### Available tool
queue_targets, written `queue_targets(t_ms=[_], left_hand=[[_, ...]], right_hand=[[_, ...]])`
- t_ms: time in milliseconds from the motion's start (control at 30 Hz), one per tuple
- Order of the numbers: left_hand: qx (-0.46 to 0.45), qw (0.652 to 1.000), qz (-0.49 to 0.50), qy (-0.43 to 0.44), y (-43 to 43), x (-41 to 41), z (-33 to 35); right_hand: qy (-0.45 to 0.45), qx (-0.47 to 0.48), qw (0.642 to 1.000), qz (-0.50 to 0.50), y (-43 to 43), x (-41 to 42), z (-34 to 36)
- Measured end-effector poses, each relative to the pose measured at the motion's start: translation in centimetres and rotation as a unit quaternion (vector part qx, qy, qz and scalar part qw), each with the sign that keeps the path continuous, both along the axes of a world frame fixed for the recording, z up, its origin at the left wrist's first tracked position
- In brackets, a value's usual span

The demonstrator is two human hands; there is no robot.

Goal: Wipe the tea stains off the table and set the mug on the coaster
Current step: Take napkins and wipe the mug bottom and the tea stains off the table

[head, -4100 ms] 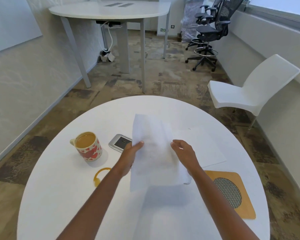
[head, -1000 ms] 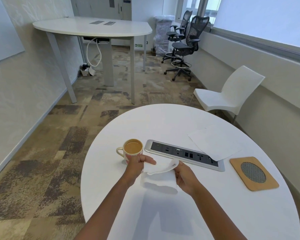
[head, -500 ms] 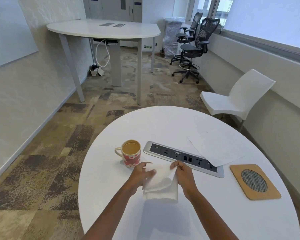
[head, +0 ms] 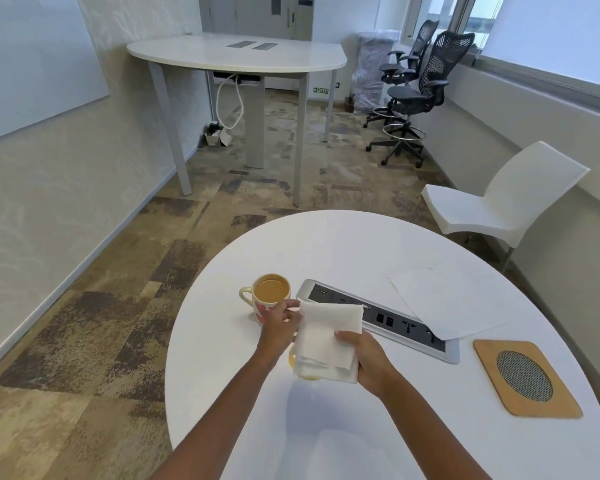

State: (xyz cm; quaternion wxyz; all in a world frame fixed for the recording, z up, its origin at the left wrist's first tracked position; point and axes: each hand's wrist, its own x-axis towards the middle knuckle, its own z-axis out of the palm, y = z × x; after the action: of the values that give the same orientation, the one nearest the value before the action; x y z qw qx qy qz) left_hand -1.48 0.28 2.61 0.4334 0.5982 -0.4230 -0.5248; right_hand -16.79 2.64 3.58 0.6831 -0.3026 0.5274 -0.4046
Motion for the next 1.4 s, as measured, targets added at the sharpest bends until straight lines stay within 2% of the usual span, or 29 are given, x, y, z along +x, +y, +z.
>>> queue_targets(t_ms=[67, 133, 200, 300, 400, 533, 700, 867, 967, 1033, 1167, 1300, 1400], left_hand=[[-0.036, 0.995, 0.045, -0.076, -1.2, 1.4, 0.3], [-0.064, 0.979, 0.089, -0.174, -2.5, 3.3, 0.3], [-0.082, 0.964, 0.100, -0.233, -3.9, 5.2, 0.0], [-0.083, 0.939, 0.053, -0.331, -5.6, 7.8, -1.0], [-0.050, 0.914, -0.040, -0.400, -7.1, 9.9, -2.2], [-0.017, 0.908, -0.123, -0.400, -8.8, 11.2, -2.9], [-0.016, 0.915, -0.156, -0.372, -10.7, 11.7, -3.0], [0.002, 0.927, -0.170, -0.335, -11.7, 12.4, -3.6], [0.009, 0.933, -0.179, -0.311, -11.9, 12.5, -3.6], [0.021, 0.936, -0.186, -0.298, -12.1, 12.7, -3.8], [0.047, 0.931, -0.220, -0.287, -12.8, 13.2, -4.0], [0.049, 0.924, -0.244, -0.289, -13.0, 13.1, -3.8], [0.058, 0.927, -0.247, -0.276, -13.2, 13.1, -3.9]], right_hand=[[0.043, -0.033, 0.998, -0.009, -1.1, 0.3, 0.5], [0.127, -0.068, 0.990, -0.006, -2.4, 0.8, 0.9], [0.209, -0.100, 0.973, 0.001, -4.1, 1.4, 1.0], [0.290, -0.150, 0.945, 0.029, -6.9, 3.2, 0.9], [0.296, -0.163, 0.940, 0.050, -9.5, 5.7, 0.6], [0.324, -0.164, 0.927, 0.089, -12.3, 8.7, -0.4], [0.330, -0.134, 0.929, 0.099, -14.7, 10.7, -1.8], [0.336, -0.169, 0.926, -0.032, -17.7, 9.2, -1.6], [0.340, -0.187, 0.920, -0.049, -19.1, 8.4, -1.4], [0.363, -0.190, 0.912, -0.018, -19.6, 8.5, -1.8], [0.402, -0.163, 0.888, 0.149, -19.7, 10.2, -3.1], [0.308, -0.102, 0.914, 0.246, -18.7, 11.6, -3.6], [0.239, -0.061, 0.942, 0.228, -18.4, 11.3, -4.5]])
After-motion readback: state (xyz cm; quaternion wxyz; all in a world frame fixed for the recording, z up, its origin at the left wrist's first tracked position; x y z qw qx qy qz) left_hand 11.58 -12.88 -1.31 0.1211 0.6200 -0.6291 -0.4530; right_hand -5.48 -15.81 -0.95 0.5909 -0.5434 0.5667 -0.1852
